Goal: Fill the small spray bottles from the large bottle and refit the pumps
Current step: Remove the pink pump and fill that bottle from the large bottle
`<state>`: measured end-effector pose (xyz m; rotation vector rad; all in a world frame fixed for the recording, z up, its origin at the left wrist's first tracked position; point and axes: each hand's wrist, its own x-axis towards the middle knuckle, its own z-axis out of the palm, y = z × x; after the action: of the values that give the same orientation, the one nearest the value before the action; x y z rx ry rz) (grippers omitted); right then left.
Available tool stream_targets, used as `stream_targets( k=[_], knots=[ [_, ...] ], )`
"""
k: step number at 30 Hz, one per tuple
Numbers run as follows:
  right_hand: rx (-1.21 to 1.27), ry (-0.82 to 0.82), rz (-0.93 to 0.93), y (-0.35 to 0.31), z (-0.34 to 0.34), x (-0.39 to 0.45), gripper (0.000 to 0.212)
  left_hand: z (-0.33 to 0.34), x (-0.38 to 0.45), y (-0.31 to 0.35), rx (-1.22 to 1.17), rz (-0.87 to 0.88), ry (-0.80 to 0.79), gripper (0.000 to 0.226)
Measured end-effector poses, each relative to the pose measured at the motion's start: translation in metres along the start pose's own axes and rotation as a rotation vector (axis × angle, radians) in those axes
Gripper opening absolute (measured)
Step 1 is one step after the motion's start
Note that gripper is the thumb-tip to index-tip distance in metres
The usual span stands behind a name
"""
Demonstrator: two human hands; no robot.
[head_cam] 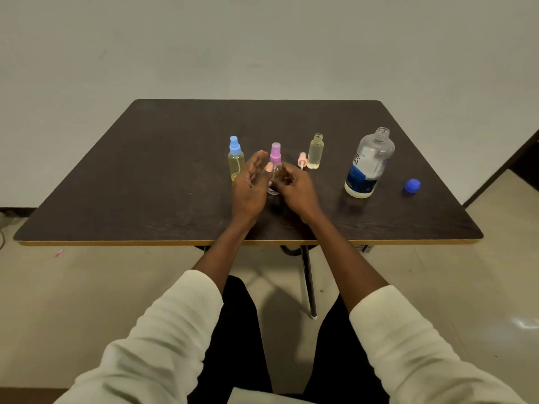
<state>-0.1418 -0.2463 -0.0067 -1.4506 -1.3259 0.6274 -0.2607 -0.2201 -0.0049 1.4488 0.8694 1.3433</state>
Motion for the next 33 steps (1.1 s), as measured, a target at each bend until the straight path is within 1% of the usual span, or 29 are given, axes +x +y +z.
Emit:
stream_targets(
  k=[3,5,7,10,13,16,20,25,30,33],
  knots=[
    [0.002,-0.037,-0.008,0.005,-0.006,-0.007,0.025,0.001,-0.002,-0.002,0.051,0.058,-0.066,0.045],
    [0.005,-0.027,-0.002,0.007,-0.006,-0.009,0.029,0.002,-0.004,-0.002,0.060,0.088,-0.070,0.042],
    [0.024,-0.022,0.004,0.008,-0.006,-0.010,0.036,0.002,-0.005,0.000,0.033,0.083,-0.048,0.038],
    [0.013,-0.069,0.026,0.009,-0.006,-0.009,0.043,0.002,-0.004,0.003,0.001,0.059,-0.029,0.036],
    [-0.001,-0.101,0.062,0.010,-0.006,-0.008,0.048,0.000,0.000,0.000,0.059,0.061,-0.047,0.043],
    [-0.019,-0.077,0.040,0.010,-0.006,-0.009,0.048,0.001,0.001,0.000,0.084,0.052,-0.045,0.042],
    [-0.025,-0.039,0.021,0.007,-0.006,-0.011,0.046,0.004,0.005,0.005,0.016,0.020,-0.019,0.034],
    [-0.021,-0.037,0.030,0.009,-0.005,-0.012,0.049,0.006,0.008,0.010,-0.034,0.017,-0.072,0.040],
    [-0.037,-0.022,0.029,0.007,-0.006,-0.012,0.050,0.008,0.007,0.013,-0.016,0.036,-0.011,0.044],
    [-0.033,-0.027,0.049,0.006,-0.006,-0.013,0.053,0.008,0.010,0.010,0.016,0.042,-0.038,0.041]
  ],
)
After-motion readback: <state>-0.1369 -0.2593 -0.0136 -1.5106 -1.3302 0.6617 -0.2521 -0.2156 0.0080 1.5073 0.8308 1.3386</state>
